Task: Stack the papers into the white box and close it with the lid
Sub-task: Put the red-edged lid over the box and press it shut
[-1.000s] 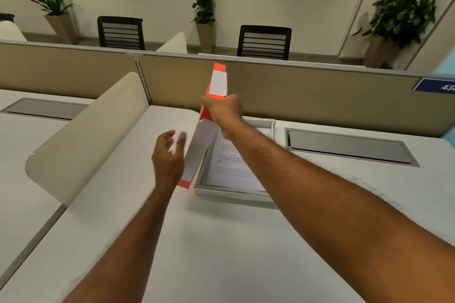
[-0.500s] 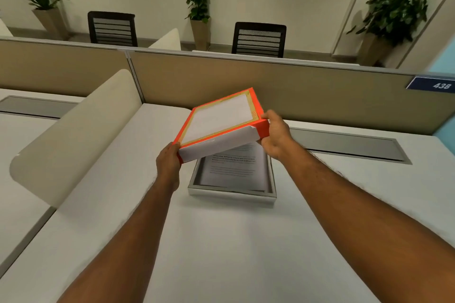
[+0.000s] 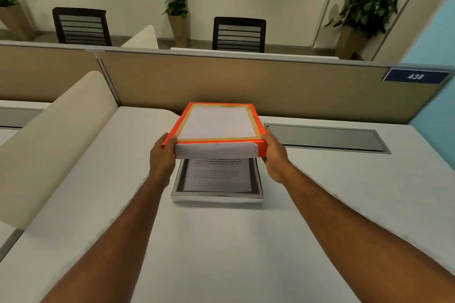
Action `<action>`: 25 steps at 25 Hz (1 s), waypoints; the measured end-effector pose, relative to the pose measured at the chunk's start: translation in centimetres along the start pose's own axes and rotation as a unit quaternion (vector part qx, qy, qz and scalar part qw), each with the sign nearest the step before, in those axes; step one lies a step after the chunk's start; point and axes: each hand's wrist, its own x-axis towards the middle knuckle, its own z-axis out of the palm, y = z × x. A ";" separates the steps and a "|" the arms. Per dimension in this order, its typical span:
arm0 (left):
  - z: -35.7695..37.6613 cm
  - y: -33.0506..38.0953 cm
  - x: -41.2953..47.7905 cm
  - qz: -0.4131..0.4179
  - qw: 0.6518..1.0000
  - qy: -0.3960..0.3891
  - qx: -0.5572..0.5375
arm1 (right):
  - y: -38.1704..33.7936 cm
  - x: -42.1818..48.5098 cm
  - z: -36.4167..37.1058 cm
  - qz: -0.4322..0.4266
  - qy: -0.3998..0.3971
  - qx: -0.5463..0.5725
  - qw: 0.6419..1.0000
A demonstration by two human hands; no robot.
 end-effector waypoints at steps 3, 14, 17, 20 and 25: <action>0.7 0.6 0.8 0.001 1.000 -0.017 0.012 | 0.0 1.0 -0.5 -0.001 0.012 -0.003 1.000; -0.2 -3.0 -1.1 0.009 1.000 -0.016 0.025 | 4.0 0.3 -1.2 -0.042 -0.016 -0.090 0.995; -0.6 -4.7 -2.6 0.000 1.000 -0.002 0.023 | 6.3 -0.6 -1.8 -0.059 -0.024 -0.110 0.992; -1.0 -5.7 -3.6 0.000 1.000 -0.019 0.019 | 7.9 -1.2 -2.4 -0.066 -0.028 -0.111 0.991; -1.8 -7.9 -5.1 -0.004 0.997 -0.048 0.055 | 10.2 -1.6 -3.5 -0.069 -0.053 -0.138 0.987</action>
